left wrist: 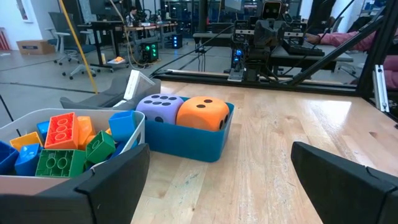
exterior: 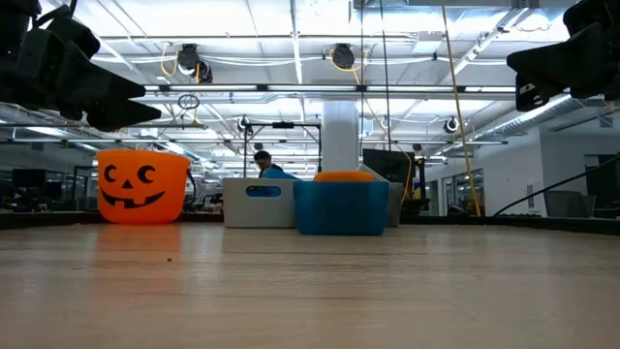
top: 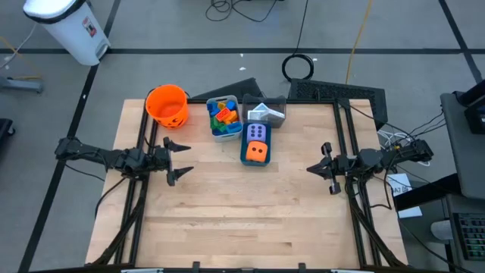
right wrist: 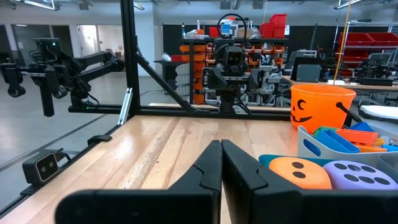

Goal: Pick & Place Toys
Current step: Return to Home Position

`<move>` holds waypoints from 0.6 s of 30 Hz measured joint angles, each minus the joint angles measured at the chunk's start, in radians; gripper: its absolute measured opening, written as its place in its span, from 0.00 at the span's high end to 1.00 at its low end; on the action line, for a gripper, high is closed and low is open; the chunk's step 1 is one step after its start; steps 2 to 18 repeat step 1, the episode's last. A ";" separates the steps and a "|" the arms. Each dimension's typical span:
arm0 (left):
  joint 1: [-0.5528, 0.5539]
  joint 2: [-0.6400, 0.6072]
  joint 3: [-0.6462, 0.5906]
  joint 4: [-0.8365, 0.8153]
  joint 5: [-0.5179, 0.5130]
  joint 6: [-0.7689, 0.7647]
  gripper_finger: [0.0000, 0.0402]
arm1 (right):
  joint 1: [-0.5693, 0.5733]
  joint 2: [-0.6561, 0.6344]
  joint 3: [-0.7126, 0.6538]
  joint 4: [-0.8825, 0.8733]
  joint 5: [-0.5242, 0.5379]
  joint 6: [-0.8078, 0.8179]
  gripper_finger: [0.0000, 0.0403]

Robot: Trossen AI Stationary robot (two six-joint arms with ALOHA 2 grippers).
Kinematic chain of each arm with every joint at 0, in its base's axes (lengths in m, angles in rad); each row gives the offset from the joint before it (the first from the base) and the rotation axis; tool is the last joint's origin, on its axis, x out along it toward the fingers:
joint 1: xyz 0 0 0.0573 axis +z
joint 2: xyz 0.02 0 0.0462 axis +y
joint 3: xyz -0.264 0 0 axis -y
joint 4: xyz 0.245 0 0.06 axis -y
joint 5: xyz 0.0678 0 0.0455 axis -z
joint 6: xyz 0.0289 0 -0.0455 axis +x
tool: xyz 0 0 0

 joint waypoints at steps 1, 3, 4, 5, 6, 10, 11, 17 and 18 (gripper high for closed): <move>0.000 0.000 0.000 0.000 0.000 0.000 0.01 | 0.000 0.000 0.000 0.000 0.000 0.000 1.00; 0.000 0.000 0.000 0.000 0.000 0.000 0.01 | 0.000 0.000 0.000 0.000 0.000 0.000 1.00; 0.000 0.000 0.000 0.000 0.000 0.000 0.01 | 0.000 0.000 0.000 0.000 0.000 0.000 1.00; 0.000 0.000 0.000 0.000 0.000 0.000 0.01 | 0.000 0.000 0.000 0.000 0.000 0.000 1.00; 0.000 0.000 0.000 0.000 0.000 0.000 0.01 | 0.000 0.000 0.000 0.000 0.000 0.000 1.00; 0.000 0.000 0.000 0.000 0.000 0.000 0.01 | 0.000 0.000 0.000 0.000 0.000 0.000 1.00; 0.000 0.000 0.000 0.000 0.000 0.000 0.01 | 0.000 0.000 0.000 0.000 0.000 0.000 1.00; 0.000 0.000 0.000 0.000 0.000 0.000 0.01 | 0.000 0.000 0.000 0.000 0.000 0.000 1.00; 0.000 0.000 0.000 0.000 0.000 0.000 0.01 | 0.000 0.000 0.000 0.000 0.000 0.000 1.00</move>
